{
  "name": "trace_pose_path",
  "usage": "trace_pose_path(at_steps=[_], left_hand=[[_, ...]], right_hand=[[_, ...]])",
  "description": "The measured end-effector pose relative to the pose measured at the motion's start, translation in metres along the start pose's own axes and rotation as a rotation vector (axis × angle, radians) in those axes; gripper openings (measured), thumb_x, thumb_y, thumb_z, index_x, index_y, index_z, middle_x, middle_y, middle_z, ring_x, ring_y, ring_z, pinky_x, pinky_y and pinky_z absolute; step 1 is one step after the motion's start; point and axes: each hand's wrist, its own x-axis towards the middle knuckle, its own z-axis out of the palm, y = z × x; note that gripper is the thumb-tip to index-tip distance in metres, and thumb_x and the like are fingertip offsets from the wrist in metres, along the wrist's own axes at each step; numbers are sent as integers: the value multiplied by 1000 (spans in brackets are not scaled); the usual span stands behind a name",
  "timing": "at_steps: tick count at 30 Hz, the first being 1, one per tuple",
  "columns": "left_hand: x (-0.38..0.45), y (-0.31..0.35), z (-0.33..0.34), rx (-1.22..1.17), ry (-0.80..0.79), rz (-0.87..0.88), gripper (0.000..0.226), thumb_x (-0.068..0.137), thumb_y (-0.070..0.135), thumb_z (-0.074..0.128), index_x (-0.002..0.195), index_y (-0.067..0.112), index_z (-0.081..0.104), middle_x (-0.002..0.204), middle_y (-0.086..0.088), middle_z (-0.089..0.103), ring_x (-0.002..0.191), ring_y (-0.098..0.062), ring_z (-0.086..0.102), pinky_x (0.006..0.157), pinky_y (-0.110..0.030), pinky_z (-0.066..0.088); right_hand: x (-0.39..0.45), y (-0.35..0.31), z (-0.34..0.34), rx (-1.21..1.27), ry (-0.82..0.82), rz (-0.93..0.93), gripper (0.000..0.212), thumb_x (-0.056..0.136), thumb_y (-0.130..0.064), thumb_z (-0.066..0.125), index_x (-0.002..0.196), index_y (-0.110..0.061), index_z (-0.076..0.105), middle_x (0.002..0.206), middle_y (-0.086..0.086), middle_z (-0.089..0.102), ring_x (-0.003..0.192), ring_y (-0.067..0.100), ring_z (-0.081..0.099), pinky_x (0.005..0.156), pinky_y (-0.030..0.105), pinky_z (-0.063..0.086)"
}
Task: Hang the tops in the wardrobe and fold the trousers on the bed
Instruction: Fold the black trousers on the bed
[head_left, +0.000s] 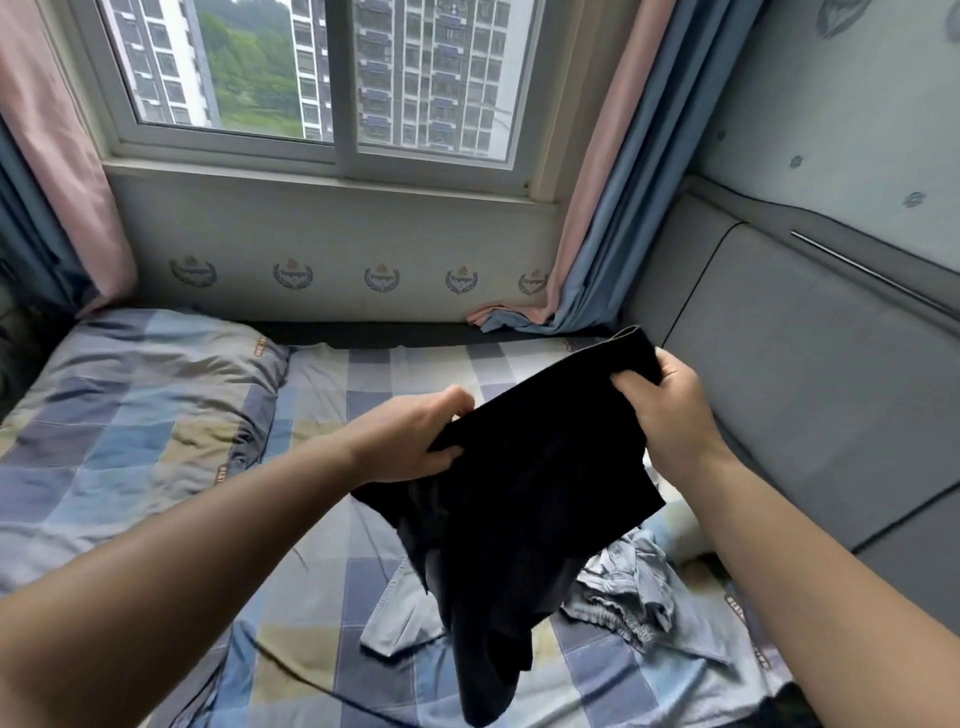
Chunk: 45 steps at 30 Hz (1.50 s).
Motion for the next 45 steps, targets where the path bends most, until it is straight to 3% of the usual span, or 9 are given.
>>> trace_pose_path(at_steps=[10,16,19,24,28,30,36,40,45], left_hand=[[-43,-18,33,-252,29,-276,35,81,8,66,112,13,49,100,6,54,85,-13,57,77,-25,47],[-86,-48,26,-141,-282,-481,40,83,9,58,123,15,52,111,-4,61,100,-22,59,84,-32,47],[-109,-50,30,-70,-286,-545,26,91,16,55,117,16,56,109,-4,64,100,-24,61,76,-30,45],[-136,-53,8,103,-22,-410,24,88,8,65,111,12,70,115,-12,68,104,-29,65,85,-38,53],[-149,-61,-25,282,65,-216,11,79,12,75,87,4,72,93,-16,73,76,-33,71,62,-39,57],[-157,-72,-39,381,3,-316,19,85,24,69,86,5,65,78,-13,68,65,-32,67,52,-36,53],[-144,-119,-70,489,-428,-617,29,92,38,55,110,16,54,113,-4,62,106,-28,59,78,-32,46],[-136,-148,-90,699,-357,-733,11,91,28,51,96,24,61,106,3,67,105,-21,60,73,-28,30],[-100,-175,-157,774,-131,-825,18,95,35,48,96,23,62,102,-2,67,96,-26,64,61,-28,35]], right_hand=[[-4,6,-4,66,41,73,17,75,-12,60,68,-25,68,62,-7,63,58,8,60,51,22,48],[-2,24,-5,104,157,194,16,75,-9,59,69,-21,66,62,-3,63,56,14,61,51,26,51],[-7,36,-1,63,104,253,13,69,-13,59,68,-24,67,62,-3,63,55,13,61,50,27,50],[-11,67,0,-119,68,354,11,68,-13,59,78,-16,63,69,4,58,58,18,58,53,30,46],[-5,86,10,-346,5,376,4,75,-7,60,79,-9,59,71,4,60,60,18,57,57,28,45],[2,89,23,-489,-61,352,12,76,-5,63,75,-16,60,71,3,62,60,14,56,54,27,44],[38,91,76,-892,-222,294,12,79,-16,71,80,-26,65,90,4,70,91,25,63,78,34,47],[61,86,115,-954,-228,278,5,83,-27,69,84,-29,64,88,2,68,87,26,61,69,31,44],[111,44,145,-784,-28,119,12,83,-15,66,92,-24,67,95,5,70,91,27,61,76,33,48]])
